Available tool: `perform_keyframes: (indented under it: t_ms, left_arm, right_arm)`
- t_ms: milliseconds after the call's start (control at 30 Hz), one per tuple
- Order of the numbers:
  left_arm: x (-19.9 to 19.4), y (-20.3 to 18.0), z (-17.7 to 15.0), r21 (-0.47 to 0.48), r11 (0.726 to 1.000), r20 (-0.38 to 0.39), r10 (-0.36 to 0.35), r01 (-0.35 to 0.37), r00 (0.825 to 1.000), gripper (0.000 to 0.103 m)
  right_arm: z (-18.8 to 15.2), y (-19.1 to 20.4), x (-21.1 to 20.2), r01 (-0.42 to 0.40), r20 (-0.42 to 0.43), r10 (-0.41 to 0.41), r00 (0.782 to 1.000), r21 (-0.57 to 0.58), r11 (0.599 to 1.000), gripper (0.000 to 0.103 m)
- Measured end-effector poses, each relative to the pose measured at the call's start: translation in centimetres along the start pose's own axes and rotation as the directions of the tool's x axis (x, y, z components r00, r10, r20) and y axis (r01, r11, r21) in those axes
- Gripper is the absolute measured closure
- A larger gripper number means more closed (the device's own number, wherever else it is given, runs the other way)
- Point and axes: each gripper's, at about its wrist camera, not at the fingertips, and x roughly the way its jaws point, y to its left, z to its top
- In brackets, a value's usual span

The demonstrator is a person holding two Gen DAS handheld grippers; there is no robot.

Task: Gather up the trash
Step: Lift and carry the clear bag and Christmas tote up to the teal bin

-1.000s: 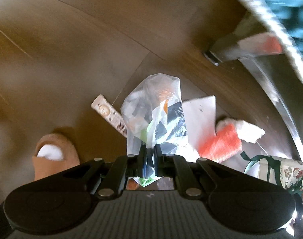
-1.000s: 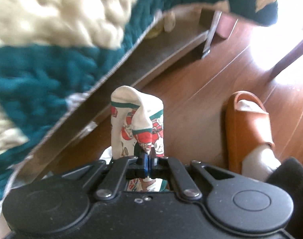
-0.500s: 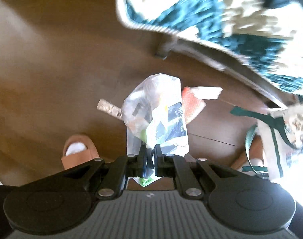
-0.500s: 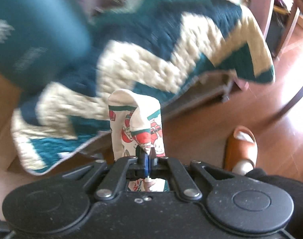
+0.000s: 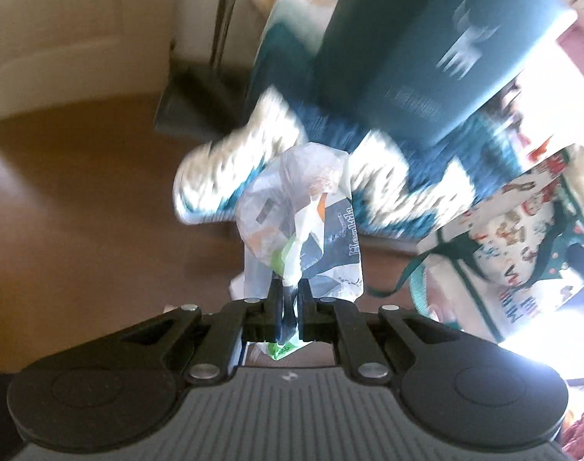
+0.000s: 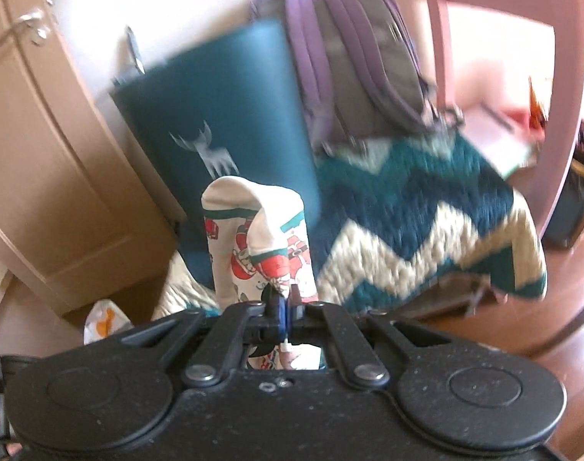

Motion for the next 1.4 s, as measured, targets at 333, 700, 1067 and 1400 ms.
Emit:
perform_keyframes:
  t_ms: [333,700,1067,1400]
  left_arm:
    - [-10.2,-5.6,5.8,0.125,0.990,0.285,-0.095,0.061,0.954,0.096]
    - [-17.9,-11.7,14.4,0.240,0.970,0.463,-0.154,0.044,0.873,0.096]
    - [-16.0,-15.6,21.7,0.251,0.968,0.474,-0.121,-0.002,0.872,0.096]
    - [-7.0,-16.5,25.9,0.248,0.967,0.364,-0.032,-0.064,0.931,0.096]
  right_arm:
    - [7.6,3.1,-6.1,-0.047,0.206,0.065,0.976,-0.093,0.995,0.103]
    - [18.1,6.1,-9.4,-0.043,0.391,0.103,0.915,-0.158,0.986,0.103]
    - [24.8,8.2,-5.3,-0.026,0.440,0.096,0.893,-0.163,0.986,0.103]
    - [25.6,8.0,3.7,-0.014,0.342,0.070,0.937,-0.164,0.986,0.103]
